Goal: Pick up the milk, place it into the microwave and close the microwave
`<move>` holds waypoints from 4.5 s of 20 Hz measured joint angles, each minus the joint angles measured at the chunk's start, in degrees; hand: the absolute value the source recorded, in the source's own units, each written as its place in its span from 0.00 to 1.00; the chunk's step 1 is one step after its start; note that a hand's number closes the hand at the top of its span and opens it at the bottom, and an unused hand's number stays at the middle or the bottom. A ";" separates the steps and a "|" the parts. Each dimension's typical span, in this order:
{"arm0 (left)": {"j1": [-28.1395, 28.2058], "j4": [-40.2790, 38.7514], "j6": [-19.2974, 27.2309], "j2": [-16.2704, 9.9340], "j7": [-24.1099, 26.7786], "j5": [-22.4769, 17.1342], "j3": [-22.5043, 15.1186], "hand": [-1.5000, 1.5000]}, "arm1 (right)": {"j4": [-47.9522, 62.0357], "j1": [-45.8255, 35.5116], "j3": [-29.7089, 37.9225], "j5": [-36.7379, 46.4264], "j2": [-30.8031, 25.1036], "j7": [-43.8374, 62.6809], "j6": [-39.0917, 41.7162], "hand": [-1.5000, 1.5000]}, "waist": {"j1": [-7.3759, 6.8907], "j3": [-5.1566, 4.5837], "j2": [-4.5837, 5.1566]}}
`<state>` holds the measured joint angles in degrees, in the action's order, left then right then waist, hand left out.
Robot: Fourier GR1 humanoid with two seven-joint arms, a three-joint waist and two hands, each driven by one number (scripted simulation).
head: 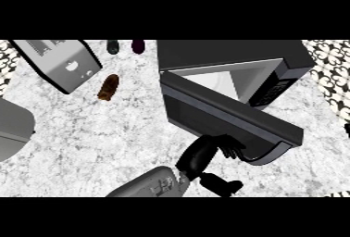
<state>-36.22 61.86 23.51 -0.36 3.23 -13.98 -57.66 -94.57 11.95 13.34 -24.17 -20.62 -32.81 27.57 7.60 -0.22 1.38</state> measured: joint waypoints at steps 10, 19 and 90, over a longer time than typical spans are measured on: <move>-9.15 -2.02 3.23 0.15 6.74 -10.31 4.08 1.00 | -4.55 -3.88 -1.79 -3.82 -3.35 3.83 3.68 0.00 | 5.96 -0.13 1.44; -17.12 -7.17 4.93 0.34 9.10 -16.21 7.28 1.00 | -6.77 -6.20 -1.57 -7.49 -6.21 6.49 5.48 0.00 | 10.77 0.01 2.53; -30.72 -16.90 10.74 0.49 15.86 -36.90 4.90 0.00 | -2.87 -14.06 11.10 -27.71 -24.07 17.25 7.66 0.00 | 11.83 0.51 4.25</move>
<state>-66.94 44.95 34.25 0.13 19.09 -50.88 -52.77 -97.44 -2.11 24.44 -51.88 -44.69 -15.56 35.23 19.44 0.29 5.63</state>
